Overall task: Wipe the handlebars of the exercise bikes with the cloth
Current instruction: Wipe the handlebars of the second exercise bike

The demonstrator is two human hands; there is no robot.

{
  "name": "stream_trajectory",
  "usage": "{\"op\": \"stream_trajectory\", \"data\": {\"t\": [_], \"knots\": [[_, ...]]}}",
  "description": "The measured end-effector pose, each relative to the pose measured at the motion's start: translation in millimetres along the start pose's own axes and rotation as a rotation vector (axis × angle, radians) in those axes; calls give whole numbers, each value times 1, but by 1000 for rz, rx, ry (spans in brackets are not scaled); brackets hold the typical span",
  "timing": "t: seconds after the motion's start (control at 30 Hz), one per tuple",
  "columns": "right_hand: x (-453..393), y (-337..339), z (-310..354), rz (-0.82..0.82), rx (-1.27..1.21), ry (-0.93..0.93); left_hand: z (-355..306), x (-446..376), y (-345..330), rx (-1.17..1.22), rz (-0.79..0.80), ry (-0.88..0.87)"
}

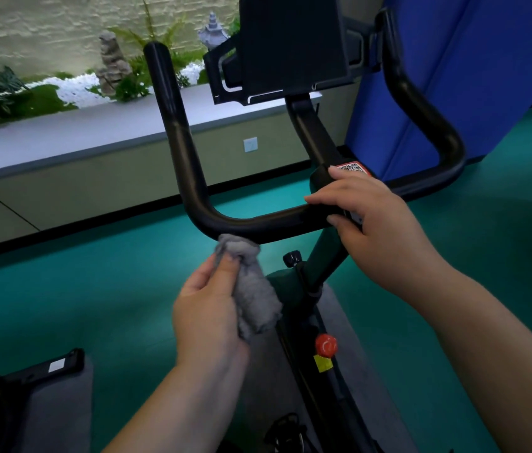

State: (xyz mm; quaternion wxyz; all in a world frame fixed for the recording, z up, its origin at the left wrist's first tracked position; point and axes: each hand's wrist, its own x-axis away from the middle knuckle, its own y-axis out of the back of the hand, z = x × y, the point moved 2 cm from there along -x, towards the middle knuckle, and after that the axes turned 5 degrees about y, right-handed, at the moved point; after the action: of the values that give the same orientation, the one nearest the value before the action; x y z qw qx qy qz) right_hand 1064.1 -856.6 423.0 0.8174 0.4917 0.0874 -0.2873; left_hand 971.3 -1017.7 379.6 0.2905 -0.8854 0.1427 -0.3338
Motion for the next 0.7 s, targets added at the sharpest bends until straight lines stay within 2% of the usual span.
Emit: {"op": "stream_trajectory", "data": {"t": [0.07, 0.13, 0.27, 0.33, 0.4, 0.43, 0.53, 0.7], "knots": [[0, -1, 1, -9, 1, 3, -17, 0, 11, -144, -80, -178], [0, -1, 2, -18, -6, -3, -36, 5, 14, -377, -145, -468], [1, -1, 5, -43, -20, -41, -63, 7, -4, -894, -31, -973], [0, 0, 7, -51, -21, -51, -68, -5, -16, -1275, 44, -1211], [1, 1, 8, -50, -26, -59, -62, -20, -19, -1578, 99, -1268], [1, 2, 8, -50, -29, -65, -58, -25, -17, -1627, 134, -1234], [5, 5, 6, -76, -43, -100, -46, -24, -17, -1572, 228, -1179], [8, 9, 6, -143, -120, -113, -30, -17, -42, -1613, 293, -1270]]}}
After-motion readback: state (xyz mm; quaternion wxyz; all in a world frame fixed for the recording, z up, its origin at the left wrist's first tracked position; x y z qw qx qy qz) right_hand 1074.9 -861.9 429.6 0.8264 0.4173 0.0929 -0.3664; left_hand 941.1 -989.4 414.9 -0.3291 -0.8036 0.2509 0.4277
